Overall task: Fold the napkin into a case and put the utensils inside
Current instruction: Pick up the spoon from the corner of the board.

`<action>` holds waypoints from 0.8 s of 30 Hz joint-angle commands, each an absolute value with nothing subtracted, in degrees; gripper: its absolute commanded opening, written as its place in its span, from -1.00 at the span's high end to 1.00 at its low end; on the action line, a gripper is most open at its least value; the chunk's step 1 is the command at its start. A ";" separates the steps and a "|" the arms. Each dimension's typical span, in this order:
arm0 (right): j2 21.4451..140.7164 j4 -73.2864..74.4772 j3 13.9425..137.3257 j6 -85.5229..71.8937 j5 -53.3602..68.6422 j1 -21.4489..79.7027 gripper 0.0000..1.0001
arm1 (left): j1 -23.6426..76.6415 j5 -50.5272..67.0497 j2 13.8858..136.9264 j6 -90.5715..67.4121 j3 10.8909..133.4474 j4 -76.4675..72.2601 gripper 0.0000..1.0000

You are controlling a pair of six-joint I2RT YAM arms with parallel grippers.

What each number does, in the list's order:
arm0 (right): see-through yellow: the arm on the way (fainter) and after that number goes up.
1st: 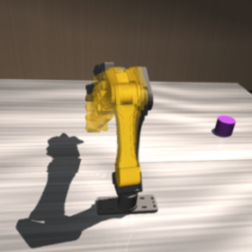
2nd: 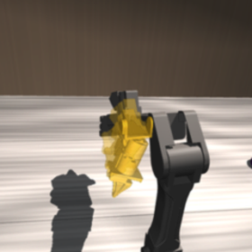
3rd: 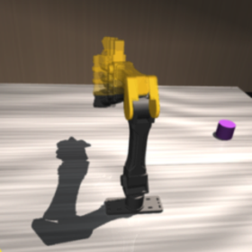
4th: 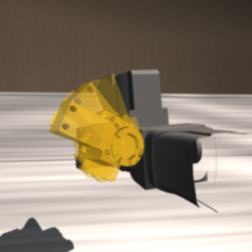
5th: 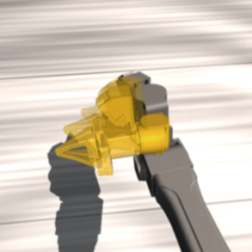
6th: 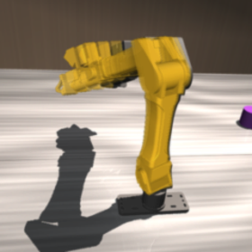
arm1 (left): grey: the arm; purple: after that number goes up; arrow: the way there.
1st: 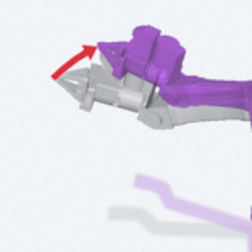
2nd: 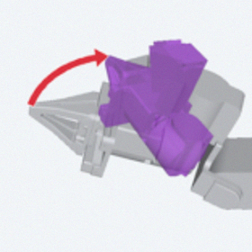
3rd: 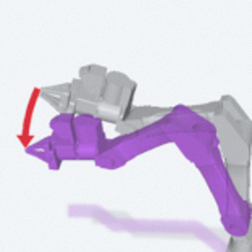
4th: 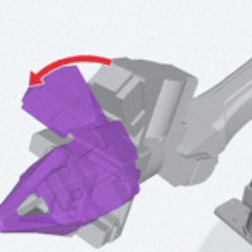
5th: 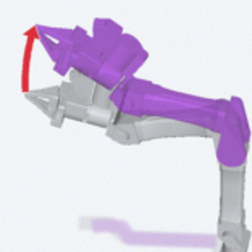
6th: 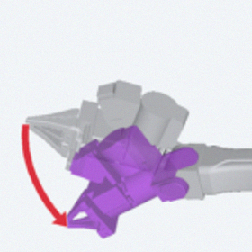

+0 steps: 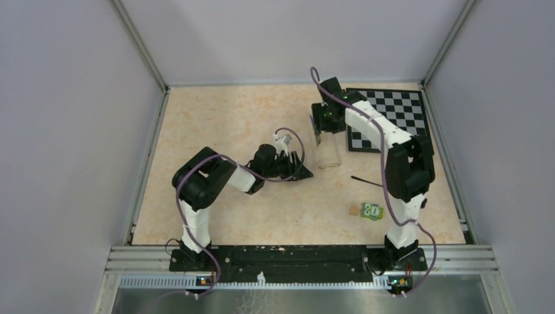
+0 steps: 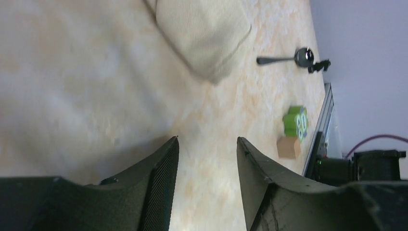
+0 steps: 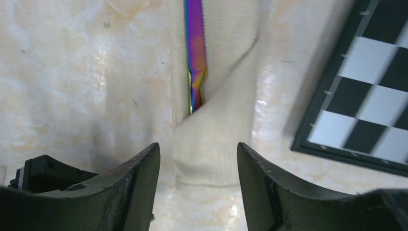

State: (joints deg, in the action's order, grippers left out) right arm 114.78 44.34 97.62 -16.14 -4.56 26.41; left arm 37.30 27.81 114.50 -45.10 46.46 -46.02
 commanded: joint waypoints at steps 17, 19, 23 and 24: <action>59.14 51.39 47.85 -69.87 -8.34 1.55 -0.56 | 36.48 24.47 72.06 -30.36 38.22 -12.39 -0.44; 60.74 51.94 47.44 -74.25 -8.28 0.24 -0.56 | 36.40 23.43 69.96 -29.42 38.22 -11.08 -0.46; 65.94 53.39 49.36 -80.95 -12.12 -1.12 -0.55 | 36.21 22.52 67.54 -28.28 38.09 -9.07 -0.48; 67.29 52.76 48.87 -81.79 -11.34 -2.08 -0.52 | 36.13 22.52 66.88 -28.16 37.99 -8.71 -0.48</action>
State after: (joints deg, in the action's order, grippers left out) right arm 63.61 52.16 46.98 -71.13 -11.11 0.43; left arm 36.51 24.23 69.41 -31.03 36.75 -12.23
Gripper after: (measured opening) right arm 0.777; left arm 0.738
